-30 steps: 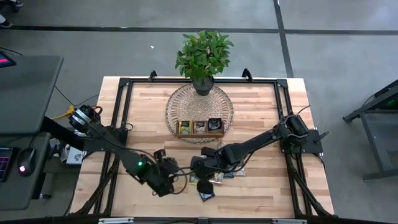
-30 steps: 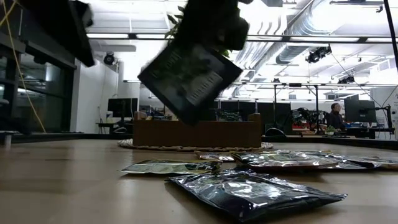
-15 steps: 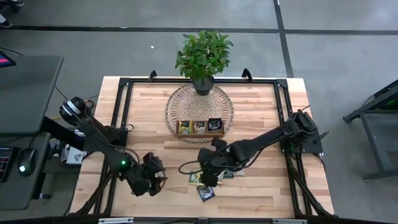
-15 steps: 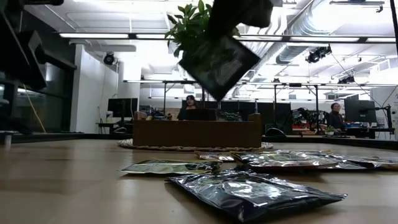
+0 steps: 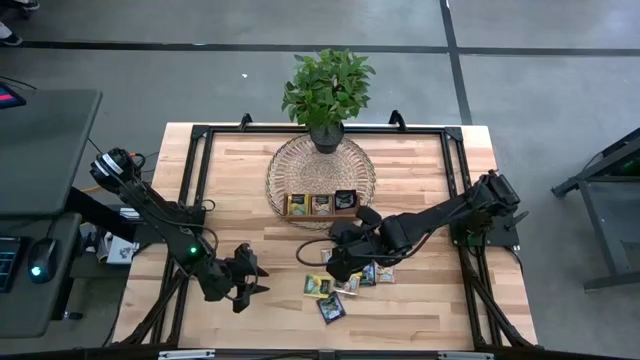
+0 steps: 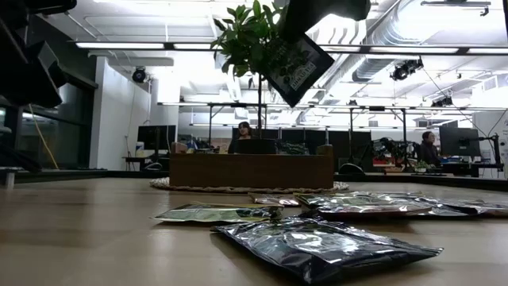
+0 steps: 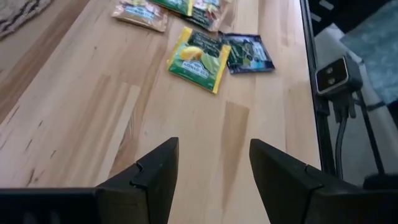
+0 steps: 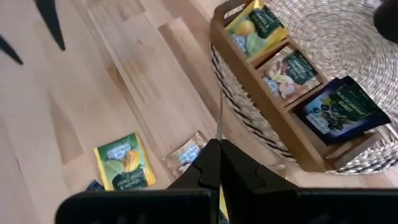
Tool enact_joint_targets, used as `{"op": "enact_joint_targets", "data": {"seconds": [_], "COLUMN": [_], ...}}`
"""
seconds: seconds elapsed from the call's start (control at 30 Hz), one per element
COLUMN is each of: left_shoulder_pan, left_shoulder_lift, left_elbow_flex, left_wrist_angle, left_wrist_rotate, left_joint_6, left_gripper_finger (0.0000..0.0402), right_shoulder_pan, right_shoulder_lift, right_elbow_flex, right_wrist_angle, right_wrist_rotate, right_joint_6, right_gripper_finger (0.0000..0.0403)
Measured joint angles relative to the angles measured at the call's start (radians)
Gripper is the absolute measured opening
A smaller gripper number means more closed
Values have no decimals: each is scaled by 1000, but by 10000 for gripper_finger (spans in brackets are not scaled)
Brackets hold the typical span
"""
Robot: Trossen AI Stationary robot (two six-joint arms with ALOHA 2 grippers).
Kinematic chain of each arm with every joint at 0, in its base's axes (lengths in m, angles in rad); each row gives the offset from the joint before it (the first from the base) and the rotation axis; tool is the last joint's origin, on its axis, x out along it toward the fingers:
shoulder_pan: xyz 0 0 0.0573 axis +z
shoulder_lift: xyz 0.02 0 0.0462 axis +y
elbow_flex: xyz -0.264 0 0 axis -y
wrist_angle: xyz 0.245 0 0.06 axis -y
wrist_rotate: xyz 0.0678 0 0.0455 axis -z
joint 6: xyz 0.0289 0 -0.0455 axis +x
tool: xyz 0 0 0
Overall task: Pick & Place Tea
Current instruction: Put the violet tea bag into the right section of the wooden organizer
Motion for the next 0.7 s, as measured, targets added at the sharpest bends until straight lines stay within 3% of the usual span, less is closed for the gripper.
{"op": "enact_joint_targets", "data": {"seconds": [0.17,0.33,0.53,0.7], "left_shoulder_pan": [0,0,1,37], "left_shoulder_lift": [-4,-4,-4,-3], "left_elbow_flex": [-1,-1,-1,-1], "left_wrist_angle": [-2,1,8,58], "left_wrist_rotate": [7,-8,-42,-84], "left_joint_6": [24,24,8,-29], "left_gripper_finger": [195,195,195,195], "right_shoulder_pan": [-6,-28,-117,-240], "right_shoulder_lift": [-59,-226,-435,-527], "right_elbow_flex": [-136,-434,-790,-979], "right_wrist_angle": [99,385,825,1048], "right_wrist_rotate": [-3,17,5,-122], "right_joint_6": [57,57,-89,-221], "right_gripper_finger": [0,0,0,0]}}
